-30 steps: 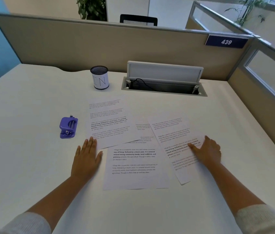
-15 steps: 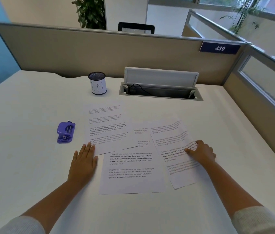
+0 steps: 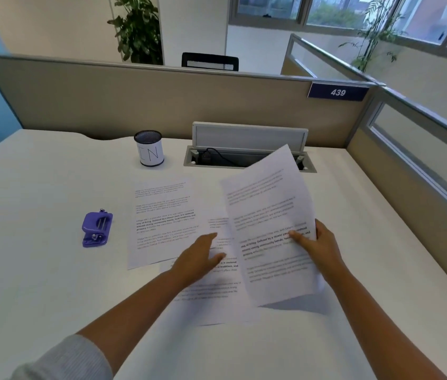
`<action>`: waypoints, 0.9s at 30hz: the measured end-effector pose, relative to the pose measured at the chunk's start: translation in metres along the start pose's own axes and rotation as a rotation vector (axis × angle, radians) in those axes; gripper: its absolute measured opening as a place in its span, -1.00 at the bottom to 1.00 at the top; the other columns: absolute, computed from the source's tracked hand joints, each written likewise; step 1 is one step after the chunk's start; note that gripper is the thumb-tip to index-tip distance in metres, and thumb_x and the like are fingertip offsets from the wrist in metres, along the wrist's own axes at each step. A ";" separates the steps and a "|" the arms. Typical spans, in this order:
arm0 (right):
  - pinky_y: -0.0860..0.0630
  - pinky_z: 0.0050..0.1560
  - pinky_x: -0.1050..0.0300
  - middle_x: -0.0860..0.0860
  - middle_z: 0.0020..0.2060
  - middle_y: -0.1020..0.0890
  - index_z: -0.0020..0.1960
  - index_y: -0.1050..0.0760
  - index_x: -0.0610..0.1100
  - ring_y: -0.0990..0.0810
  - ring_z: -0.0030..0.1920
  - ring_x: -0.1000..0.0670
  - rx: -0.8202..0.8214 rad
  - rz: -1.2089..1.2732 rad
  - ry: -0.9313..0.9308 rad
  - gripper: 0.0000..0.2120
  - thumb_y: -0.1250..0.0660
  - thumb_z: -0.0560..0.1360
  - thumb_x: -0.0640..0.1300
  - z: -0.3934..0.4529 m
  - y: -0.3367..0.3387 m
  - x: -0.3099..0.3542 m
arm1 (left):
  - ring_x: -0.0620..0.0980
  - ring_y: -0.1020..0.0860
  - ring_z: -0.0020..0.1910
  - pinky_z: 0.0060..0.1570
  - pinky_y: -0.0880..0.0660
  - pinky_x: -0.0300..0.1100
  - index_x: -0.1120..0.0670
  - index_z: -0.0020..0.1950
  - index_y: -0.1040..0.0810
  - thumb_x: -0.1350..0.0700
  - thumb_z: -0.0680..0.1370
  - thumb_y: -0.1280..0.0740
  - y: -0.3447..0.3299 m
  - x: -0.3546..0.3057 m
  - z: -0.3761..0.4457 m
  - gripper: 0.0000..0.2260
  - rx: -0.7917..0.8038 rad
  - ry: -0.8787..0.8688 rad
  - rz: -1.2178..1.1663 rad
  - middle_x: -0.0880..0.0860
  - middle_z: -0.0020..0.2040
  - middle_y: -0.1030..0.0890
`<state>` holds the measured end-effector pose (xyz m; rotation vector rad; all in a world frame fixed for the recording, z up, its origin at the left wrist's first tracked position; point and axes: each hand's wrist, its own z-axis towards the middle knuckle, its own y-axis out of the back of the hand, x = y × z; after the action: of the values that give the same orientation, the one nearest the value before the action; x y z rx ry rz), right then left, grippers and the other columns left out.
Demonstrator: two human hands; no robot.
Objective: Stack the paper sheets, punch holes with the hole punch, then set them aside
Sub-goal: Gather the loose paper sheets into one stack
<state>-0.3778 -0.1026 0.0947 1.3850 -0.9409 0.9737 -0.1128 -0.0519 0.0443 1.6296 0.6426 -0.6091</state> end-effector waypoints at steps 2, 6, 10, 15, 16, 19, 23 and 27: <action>-0.57 -0.35 0.31 0.02 -0.10 -0.67 0.07 -0.49 -0.07 -0.69 -0.23 0.06 0.035 0.078 0.024 -0.75 -0.41 0.41 -0.10 -0.006 -0.002 0.015 | 0.02 -0.45 0.28 0.24 -0.38 -0.11 0.03 0.46 -0.15 -0.22 0.45 -0.25 0.005 -0.012 0.008 -0.33 0.113 0.066 -0.167 0.03 0.40 -0.37; -0.61 -0.26 0.23 0.01 -0.08 -0.68 0.06 -0.50 -0.09 -0.70 -0.18 0.03 0.081 0.142 0.074 -0.75 -0.42 0.41 -0.15 -0.014 -0.008 0.028 | 0.05 -0.58 0.08 0.17 -0.50 0.03 0.09 0.24 -0.44 -0.01 0.50 -0.31 0.014 -0.034 0.009 -0.65 -0.040 0.055 -0.627 0.00 0.07 -0.61; -0.56 -0.25 0.35 0.07 -0.10 -0.65 0.07 -0.50 -0.11 -0.66 -0.19 0.21 0.059 0.157 0.091 -0.73 -0.44 0.39 -0.21 -0.018 -0.020 0.027 | 0.01 -0.61 -0.11 -0.04 -0.57 -0.05 0.10 0.01 -0.56 0.10 0.54 -0.26 0.026 -0.047 -0.001 -0.86 -0.506 -0.062 -0.515 -0.02 -0.15 -0.63; -0.60 -0.20 0.30 0.01 -0.07 -0.64 -0.01 -0.51 -0.01 -0.65 -0.17 0.11 0.012 0.145 0.146 -0.82 -0.38 0.44 -0.21 -0.013 -0.042 0.034 | -0.15 -0.55 -0.27 -0.34 -0.49 -0.42 0.06 -0.05 -0.51 0.03 0.54 -0.21 0.046 -0.047 -0.015 -0.85 -0.671 -0.196 -0.396 -0.08 -0.18 -0.59; -0.60 -0.17 0.26 -0.02 -0.05 -0.63 0.02 -0.51 -0.04 -0.64 -0.13 0.02 0.013 0.134 0.151 -0.83 -0.37 0.45 -0.21 -0.011 -0.047 0.036 | -0.16 -0.54 -0.27 -0.38 -0.46 -0.46 0.05 -0.05 -0.51 0.00 0.53 -0.20 0.048 -0.045 -0.016 -0.83 -0.697 -0.211 -0.394 -0.08 -0.16 -0.59; -0.60 -0.11 0.18 -0.03 0.01 -0.60 0.10 -0.49 -0.11 -0.61 -0.08 -0.09 0.042 0.111 0.170 -0.79 -0.34 0.47 -0.23 -0.008 -0.063 0.042 | -0.15 -0.54 -0.24 -0.36 -0.46 -0.48 0.07 -0.01 -0.50 -0.07 0.50 -0.16 0.053 -0.037 -0.022 -0.75 -0.717 -0.222 -0.391 -0.04 -0.05 -0.59; -0.58 0.04 0.00 -0.07 0.06 -0.59 0.20 -0.48 -0.21 -0.60 0.01 -0.16 0.053 0.037 0.180 -0.71 -0.33 0.48 -0.23 -0.010 -0.079 0.037 | -0.02 -0.54 -0.17 -0.21 -0.51 -0.31 0.14 0.12 -0.52 0.03 0.54 -0.18 0.047 -0.021 -0.024 -0.74 -0.707 -0.115 -0.420 0.02 -0.01 -0.59; -0.52 0.03 0.14 0.02 0.06 -0.55 0.25 -0.44 -0.17 -0.54 0.01 -0.02 -0.004 -0.059 0.146 -0.61 -0.38 0.44 -0.17 -0.011 -0.093 0.027 | -0.01 -0.52 -0.10 -0.25 -0.42 -0.41 0.18 0.13 -0.53 0.14 0.57 -0.21 0.036 -0.013 -0.023 -0.79 -0.675 0.015 -0.452 0.02 -0.01 -0.58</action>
<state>-0.2819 -0.0879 0.0894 1.3122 -0.7887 1.0131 -0.0960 -0.0346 0.0819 0.8611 1.1041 -0.6116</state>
